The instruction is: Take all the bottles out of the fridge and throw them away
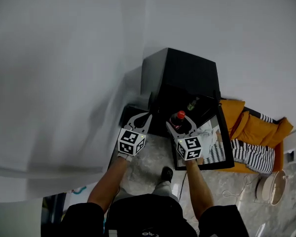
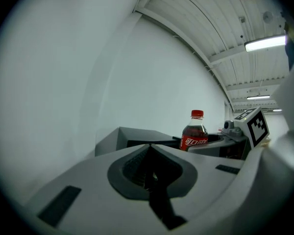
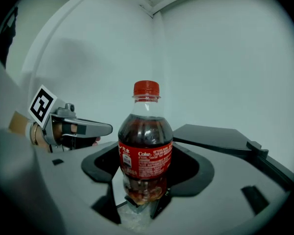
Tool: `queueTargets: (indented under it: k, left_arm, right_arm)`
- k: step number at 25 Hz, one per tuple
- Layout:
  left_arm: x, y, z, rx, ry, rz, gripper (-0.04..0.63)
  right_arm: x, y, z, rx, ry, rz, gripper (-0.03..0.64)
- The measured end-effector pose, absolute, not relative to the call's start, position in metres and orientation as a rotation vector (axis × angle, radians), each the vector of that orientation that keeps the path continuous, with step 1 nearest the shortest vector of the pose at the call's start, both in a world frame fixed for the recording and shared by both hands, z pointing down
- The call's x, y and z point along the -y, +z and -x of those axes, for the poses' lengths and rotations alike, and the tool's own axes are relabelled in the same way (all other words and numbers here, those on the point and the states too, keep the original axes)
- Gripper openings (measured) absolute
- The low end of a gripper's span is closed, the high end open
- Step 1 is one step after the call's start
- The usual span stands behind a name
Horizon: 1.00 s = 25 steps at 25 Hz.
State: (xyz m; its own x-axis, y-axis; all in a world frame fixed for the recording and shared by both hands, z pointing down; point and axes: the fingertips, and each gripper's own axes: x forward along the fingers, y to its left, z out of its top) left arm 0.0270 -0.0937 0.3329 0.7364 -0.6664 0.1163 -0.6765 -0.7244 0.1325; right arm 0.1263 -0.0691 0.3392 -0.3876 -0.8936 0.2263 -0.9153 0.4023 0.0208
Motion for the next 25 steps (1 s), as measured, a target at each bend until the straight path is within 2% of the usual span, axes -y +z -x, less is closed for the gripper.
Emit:
queueTargets:
  k: [15, 25]
  left_arm:
    - [0.109, 0.323, 0.139, 1.415, 0.102, -2.627, 0.002]
    - [0.113, 0.324, 0.19, 1.408, 0.076, -2.605, 0.002]
  right_arm:
    - [0.116, 0.319, 0.042, 2.678, 0.121, -1.268, 0.31]
    - [0.132, 0.327, 0.087, 2.676, 0.15, -1.295, 0.31]
